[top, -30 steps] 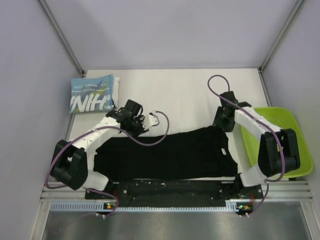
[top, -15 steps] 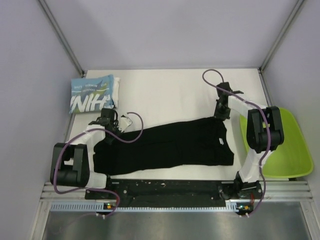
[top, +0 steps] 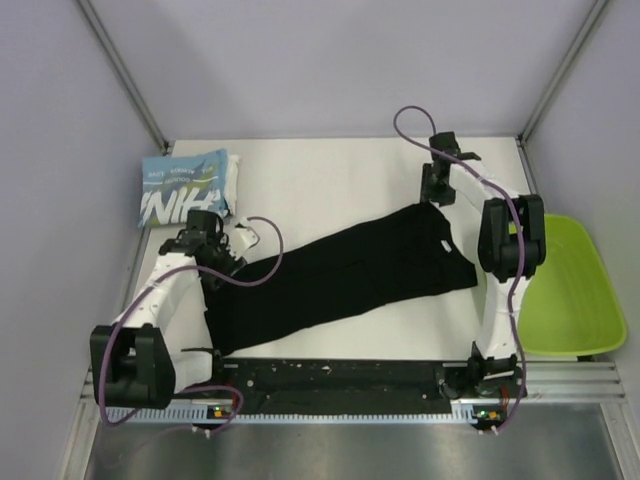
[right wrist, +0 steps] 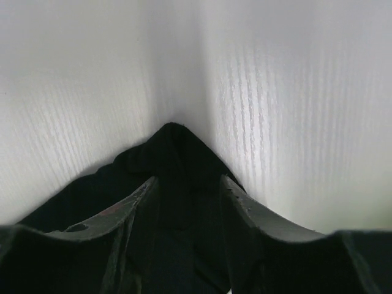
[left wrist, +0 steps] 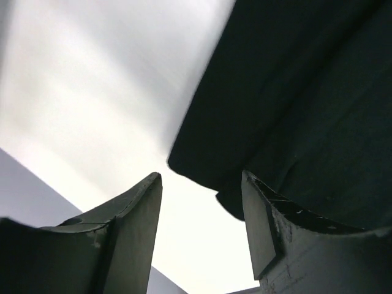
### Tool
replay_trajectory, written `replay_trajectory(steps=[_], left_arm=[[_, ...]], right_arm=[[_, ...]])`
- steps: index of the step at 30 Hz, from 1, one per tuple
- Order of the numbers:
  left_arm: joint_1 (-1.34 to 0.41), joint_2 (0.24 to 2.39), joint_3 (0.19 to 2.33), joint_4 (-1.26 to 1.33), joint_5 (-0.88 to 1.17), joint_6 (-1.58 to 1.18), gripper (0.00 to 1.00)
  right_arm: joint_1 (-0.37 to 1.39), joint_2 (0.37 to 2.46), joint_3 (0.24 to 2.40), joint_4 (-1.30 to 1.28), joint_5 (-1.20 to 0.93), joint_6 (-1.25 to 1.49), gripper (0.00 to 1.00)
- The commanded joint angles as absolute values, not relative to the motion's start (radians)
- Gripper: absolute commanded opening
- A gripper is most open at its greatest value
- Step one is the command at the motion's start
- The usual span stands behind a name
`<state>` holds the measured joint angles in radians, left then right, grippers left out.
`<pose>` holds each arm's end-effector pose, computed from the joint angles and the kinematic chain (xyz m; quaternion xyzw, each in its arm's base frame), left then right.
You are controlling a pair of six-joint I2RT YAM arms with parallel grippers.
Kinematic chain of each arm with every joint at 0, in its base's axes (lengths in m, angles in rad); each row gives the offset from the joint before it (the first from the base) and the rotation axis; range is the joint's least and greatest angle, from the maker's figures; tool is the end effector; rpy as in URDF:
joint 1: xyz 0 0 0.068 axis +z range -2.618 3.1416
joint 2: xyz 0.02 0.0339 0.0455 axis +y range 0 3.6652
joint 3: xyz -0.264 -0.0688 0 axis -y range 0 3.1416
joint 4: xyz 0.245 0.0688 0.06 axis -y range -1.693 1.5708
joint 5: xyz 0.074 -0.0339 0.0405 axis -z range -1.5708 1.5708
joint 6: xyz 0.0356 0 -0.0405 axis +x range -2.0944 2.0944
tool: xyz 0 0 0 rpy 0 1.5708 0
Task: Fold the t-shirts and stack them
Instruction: Rotate the tshirt 70 degrees
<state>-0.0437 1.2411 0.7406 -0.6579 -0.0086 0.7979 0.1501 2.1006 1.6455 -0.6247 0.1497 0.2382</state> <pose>0.2220 -0.0094 0.1979 0.3990 0.8938 0.0793 0.1888 0.4471 0.0622 0.1912 0.0608 0.9656 -0.0244 0.2518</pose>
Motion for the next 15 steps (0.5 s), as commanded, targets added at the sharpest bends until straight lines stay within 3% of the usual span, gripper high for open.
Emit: replay_trajectory(steps=[1, 6, 7, 9, 10, 15], left_arm=[[-0.04, 1.169, 0.877, -0.836, 0.197, 0.831, 0.59], [-0.089, 1.251, 0.873, -0.81, 0.302, 0.81, 0.34], [-0.115, 1.29, 0.879, -0.792, 0.287, 0.789, 0.29], [-0.162, 1.374, 0.917, -0.773, 0.249, 0.75, 0.07], [-0.182, 1.417, 0.937, -0.764, 0.236, 0.733, 0.0], [-0.222, 1.566, 1.019, -0.721, 0.204, 0.687, 0.0]], right_arm=[[0.158, 1.91, 1.639, -0.649, 0.147, 0.221, 0.46], [0.228, 1.714, 1.464, -0.646, 0.189, 0.282, 0.46], [0.242, 1.685, 1.415, -0.646, 0.177, 0.308, 0.37], [0.274, 1.623, 1.318, -0.638, 0.137, 0.353, 0.11], [0.287, 1.609, 1.265, -0.628, 0.105, 0.363, 0.0], [0.313, 1.585, 1.066, -0.588, 0.066, 0.42, 0.0]])
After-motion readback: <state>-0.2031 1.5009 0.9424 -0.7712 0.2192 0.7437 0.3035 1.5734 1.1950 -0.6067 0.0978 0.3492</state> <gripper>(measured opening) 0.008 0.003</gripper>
